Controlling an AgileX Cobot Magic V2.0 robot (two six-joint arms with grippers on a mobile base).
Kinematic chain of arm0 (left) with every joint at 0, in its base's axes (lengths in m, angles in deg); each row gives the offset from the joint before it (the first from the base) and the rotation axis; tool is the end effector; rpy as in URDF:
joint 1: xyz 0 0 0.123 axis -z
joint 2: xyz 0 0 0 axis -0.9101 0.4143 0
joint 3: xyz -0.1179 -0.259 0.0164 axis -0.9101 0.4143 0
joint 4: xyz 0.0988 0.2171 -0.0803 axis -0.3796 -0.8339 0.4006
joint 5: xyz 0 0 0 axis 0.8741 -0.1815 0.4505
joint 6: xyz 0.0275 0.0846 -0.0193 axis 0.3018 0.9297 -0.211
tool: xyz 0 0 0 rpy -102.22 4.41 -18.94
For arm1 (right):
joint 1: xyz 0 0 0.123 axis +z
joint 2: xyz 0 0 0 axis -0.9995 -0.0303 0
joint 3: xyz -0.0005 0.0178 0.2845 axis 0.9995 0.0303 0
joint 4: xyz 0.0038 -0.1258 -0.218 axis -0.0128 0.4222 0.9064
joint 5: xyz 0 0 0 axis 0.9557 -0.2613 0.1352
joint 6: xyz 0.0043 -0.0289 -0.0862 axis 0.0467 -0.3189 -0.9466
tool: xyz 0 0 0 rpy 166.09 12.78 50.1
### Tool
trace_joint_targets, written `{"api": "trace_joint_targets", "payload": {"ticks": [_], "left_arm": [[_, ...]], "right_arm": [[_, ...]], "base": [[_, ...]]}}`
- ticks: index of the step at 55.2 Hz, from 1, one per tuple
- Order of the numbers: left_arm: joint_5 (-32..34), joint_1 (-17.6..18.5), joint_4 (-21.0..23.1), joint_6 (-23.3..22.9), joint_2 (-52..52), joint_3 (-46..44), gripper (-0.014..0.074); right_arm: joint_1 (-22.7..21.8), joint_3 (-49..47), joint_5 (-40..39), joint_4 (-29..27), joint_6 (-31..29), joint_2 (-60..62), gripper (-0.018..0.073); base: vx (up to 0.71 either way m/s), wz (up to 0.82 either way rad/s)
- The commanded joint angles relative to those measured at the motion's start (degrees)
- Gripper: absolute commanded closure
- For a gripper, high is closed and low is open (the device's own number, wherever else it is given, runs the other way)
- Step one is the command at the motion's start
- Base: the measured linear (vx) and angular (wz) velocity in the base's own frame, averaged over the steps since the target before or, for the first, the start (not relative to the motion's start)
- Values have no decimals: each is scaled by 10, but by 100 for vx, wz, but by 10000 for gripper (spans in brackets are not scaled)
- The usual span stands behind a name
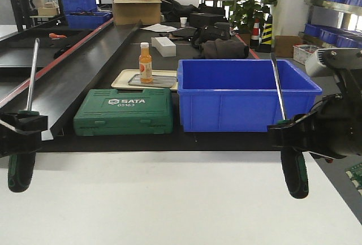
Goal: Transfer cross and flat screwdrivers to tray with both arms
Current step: 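Hold both screwdrivers upright while the base backs away from the table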
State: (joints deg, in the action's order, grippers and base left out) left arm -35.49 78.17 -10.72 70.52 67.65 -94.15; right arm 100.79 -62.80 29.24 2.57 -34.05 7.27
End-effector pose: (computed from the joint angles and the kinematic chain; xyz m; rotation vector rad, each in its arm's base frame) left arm 0.2336 -0.0639 0.3982 0.2125 1.8930 -0.3250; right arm 0.2624 0.0735 0.4023 -0.3097 2.0747 0.3132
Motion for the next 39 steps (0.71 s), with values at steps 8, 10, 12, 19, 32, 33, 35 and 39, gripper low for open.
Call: {"api": "trace_joint_targets", "payload": {"ticks": [8,10,12,19,32,33,35,39], "left_arm": [[51,3,11,-1,-12,-22,594],[51,3,11,-1,-12,-22,594],[51,3,11,-1,-12,-22,594],[51,3,11,-1,-12,-22,594],[50,3,11,-1,-12,-22,594],[50,3,11,-1,-12,-22,594],[50,3,11,-1,-12,-22,594],[50,3,11,-1,-12,-22,594]], "right_arm": [[0,-22,-43,-8,-4,15,567],[0,-22,-43,-8,-4,15,567],[0,-22,-43,-8,-4,15,567],[0,-22,-43,-8,-4,15,567],[0,-22,-44,-8,-4,15,567],[0,-22,-44,-8,-4,15,567],[0,-22,-44,-8,-4,15,567],[0,-22,-44,-8,-4,15,567]], "base": [[-22,1],[-25,5],[-26,6],[-26,6],[-27,-7],[-27,-17],[-27,-19],[-27,-22]]}}
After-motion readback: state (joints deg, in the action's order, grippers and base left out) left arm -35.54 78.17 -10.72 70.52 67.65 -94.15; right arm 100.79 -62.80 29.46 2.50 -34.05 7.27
